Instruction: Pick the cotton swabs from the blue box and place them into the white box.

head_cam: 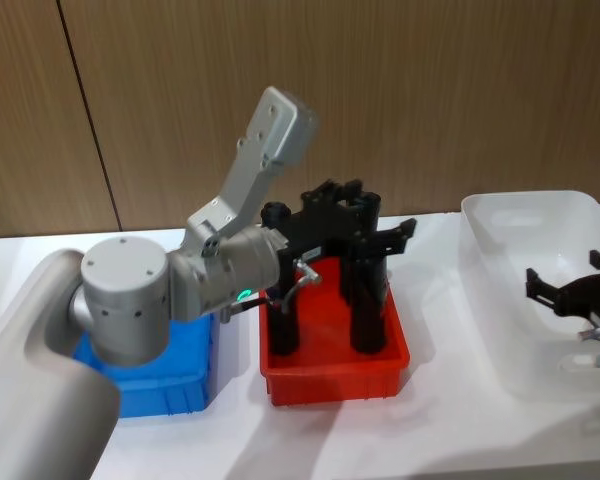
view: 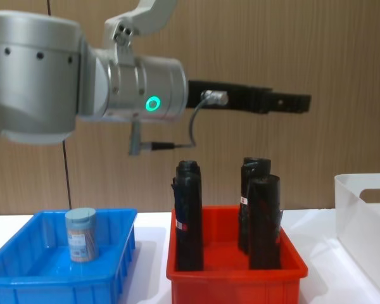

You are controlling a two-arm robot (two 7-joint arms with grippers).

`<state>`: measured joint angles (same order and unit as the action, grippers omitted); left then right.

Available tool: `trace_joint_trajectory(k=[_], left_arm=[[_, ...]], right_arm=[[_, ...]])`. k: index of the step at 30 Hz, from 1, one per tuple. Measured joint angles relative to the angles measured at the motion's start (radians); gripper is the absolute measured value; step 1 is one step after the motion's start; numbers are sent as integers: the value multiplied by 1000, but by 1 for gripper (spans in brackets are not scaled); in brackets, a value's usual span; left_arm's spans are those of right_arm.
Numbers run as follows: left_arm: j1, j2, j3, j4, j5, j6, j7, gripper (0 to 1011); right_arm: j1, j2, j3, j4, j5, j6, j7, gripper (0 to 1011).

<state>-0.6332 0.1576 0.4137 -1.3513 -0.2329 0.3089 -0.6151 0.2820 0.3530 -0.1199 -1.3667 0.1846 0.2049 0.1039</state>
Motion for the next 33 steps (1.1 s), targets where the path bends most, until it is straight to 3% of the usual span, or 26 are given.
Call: trace_joint_trajectory(k=[20, 33], left_arm=[[179, 102, 19, -124, 15, -133, 272, 1004], [290, 165, 30, -202, 24, -216, 442, 1004]], right_arm=[[-198, -10, -71, -268, 69, -115, -25, 1001], [-289, -15, -103, -390, 101, -167, -37, 1001]])
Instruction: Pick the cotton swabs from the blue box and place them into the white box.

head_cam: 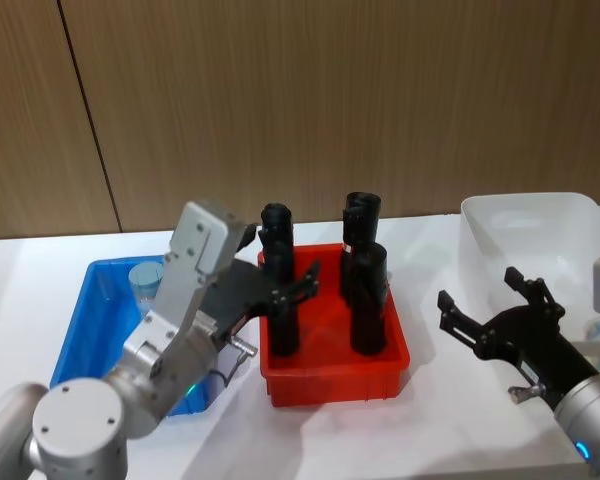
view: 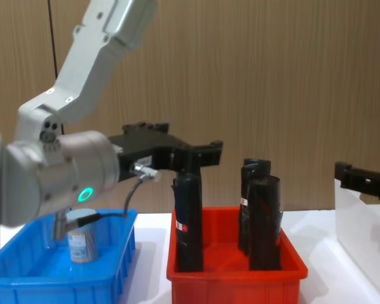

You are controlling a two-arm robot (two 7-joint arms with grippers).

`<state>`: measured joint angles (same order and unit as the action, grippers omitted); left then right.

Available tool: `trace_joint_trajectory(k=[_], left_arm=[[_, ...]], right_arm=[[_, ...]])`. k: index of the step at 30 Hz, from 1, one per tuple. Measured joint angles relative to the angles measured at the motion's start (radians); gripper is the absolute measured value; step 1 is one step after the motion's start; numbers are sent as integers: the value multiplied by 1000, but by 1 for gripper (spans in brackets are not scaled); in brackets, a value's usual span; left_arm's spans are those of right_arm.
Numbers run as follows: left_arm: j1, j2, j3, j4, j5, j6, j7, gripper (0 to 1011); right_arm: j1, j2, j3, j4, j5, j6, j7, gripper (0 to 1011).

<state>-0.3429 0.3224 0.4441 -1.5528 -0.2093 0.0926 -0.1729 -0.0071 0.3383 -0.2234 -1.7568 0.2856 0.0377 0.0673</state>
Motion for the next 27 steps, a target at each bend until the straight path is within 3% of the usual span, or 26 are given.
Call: trace_joint_trajectory(k=[13, 27], left_arm=[[94, 54, 10, -66, 8, -70, 145, 1004], [106, 60, 11, -74, 9, -79, 162, 1004]], right_arm=[[-8, -1, -3, -10, 2, -4, -1, 1001], [-5, -2, -2, -8, 2, -3, 2, 1001]])
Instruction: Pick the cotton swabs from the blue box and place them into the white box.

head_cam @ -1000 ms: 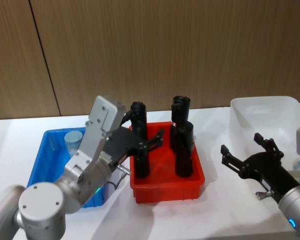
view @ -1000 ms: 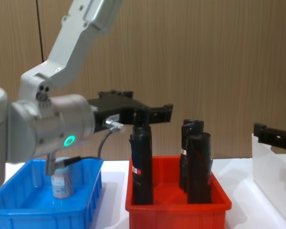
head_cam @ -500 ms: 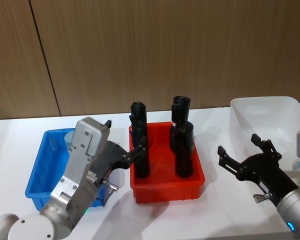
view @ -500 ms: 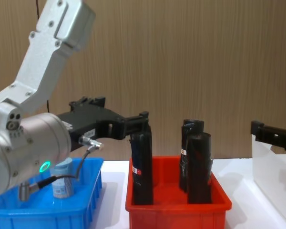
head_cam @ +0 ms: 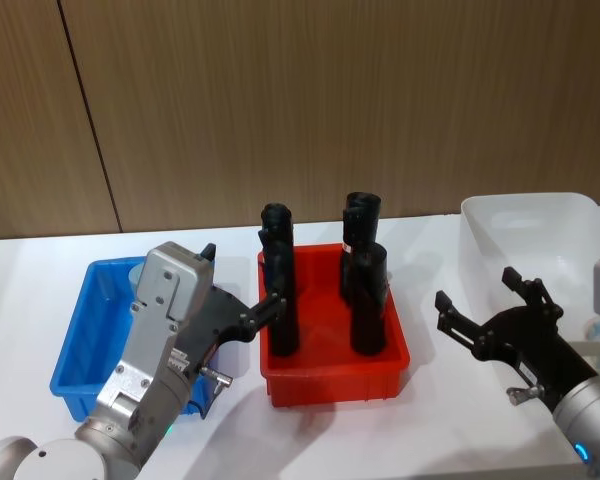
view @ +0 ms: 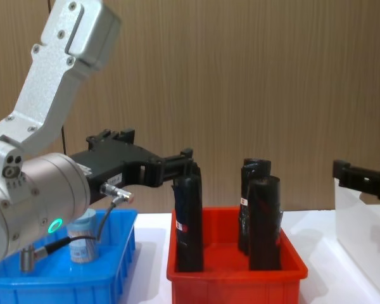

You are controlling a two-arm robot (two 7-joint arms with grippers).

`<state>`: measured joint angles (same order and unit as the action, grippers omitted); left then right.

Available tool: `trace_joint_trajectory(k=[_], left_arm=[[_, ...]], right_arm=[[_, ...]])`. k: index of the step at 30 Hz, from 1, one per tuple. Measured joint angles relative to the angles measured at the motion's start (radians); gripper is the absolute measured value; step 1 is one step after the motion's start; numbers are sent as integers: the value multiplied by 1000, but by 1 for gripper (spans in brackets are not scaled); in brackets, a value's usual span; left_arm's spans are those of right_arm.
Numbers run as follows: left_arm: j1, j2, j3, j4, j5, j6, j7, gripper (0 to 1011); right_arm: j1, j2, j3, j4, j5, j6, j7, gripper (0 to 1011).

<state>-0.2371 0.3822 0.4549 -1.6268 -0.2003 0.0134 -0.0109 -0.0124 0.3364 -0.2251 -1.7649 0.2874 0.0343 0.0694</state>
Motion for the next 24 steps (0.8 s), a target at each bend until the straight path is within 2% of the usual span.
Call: trace_joint_trajectory(k=[11, 19, 24], left_arm=[[0, 0, -1, 0, 0, 0, 0, 1004], [0, 0, -1, 0, 0, 0, 0, 1004], [0, 0, -1, 1, 0, 0, 0, 1004]], right_arm=[[39, -15, 0, 46, -8, 18, 40, 1001], [104, -35, -1, 120, -24, 32, 99, 1001], [165, -54, -2, 191, -35, 34, 156, 1001]])
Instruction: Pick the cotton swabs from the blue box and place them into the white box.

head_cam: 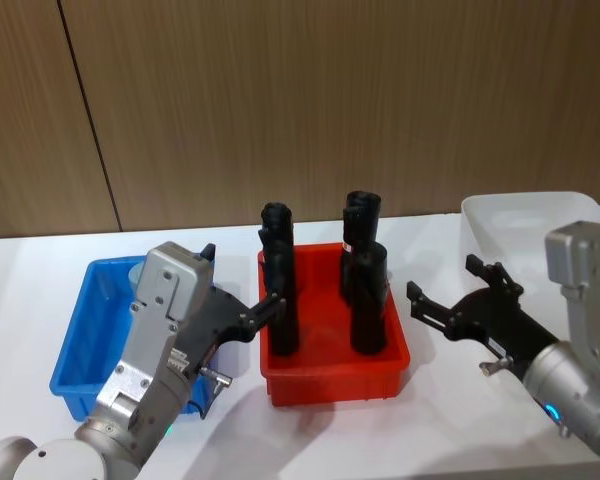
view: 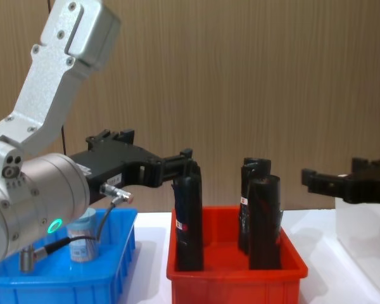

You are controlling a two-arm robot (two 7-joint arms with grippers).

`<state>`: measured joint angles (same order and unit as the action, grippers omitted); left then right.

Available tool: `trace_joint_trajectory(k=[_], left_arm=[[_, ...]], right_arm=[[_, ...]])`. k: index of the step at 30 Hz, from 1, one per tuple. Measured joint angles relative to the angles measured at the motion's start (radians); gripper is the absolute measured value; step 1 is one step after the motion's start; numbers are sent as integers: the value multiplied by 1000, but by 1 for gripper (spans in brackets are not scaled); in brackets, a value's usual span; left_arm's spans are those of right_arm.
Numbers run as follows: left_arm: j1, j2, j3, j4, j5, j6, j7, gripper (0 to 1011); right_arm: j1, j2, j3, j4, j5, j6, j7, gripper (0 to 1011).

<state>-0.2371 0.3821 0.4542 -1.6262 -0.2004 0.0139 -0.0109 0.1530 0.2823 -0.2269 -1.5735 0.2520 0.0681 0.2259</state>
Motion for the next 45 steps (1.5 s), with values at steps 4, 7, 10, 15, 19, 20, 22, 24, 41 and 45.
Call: trace_joint_trajectory(k=[4, 7, 10, 15, 19, 20, 22, 24, 41, 45], left_arm=[[0, 0, 0, 0, 0, 0, 0, 1004], [0, 0, 0, 0, 0, 0, 0, 1004], [0, 0, 0, 0, 0, 0, 0, 1004], [0, 0, 0, 0, 0, 0, 0, 1004], [0, 0, 0, 0, 0, 0, 0, 1004], [0, 0, 0, 0, 0, 0, 0, 1004], [0, 0, 0, 0, 0, 0, 0, 1004], [0, 0, 0, 0, 0, 0, 0, 1004], [0, 0, 0, 0, 0, 0, 0, 1004], [0, 0, 0, 0, 0, 0, 0, 1004]], right_arm=[[58, -19, -2, 69, -13, -2, 50, 1001], [97, -31, -4, 120, -21, -8, 83, 1001], [133, -43, -6, 168, -29, -15, 111, 1001], [189, -61, -9, 244, -40, -30, 150, 1001], [232, -75, -12, 307, -48, -43, 181, 1001], [242, -78, -12, 322, -50, -45, 186, 1001], [264, -84, -13, 355, -54, -53, 201, 1001], [278, -89, -14, 376, -56, -58, 209, 1001], [414, -130, -23, 596, -68, -103, 312, 1001], [438, -137, -24, 636, -66, -112, 330, 1001]])
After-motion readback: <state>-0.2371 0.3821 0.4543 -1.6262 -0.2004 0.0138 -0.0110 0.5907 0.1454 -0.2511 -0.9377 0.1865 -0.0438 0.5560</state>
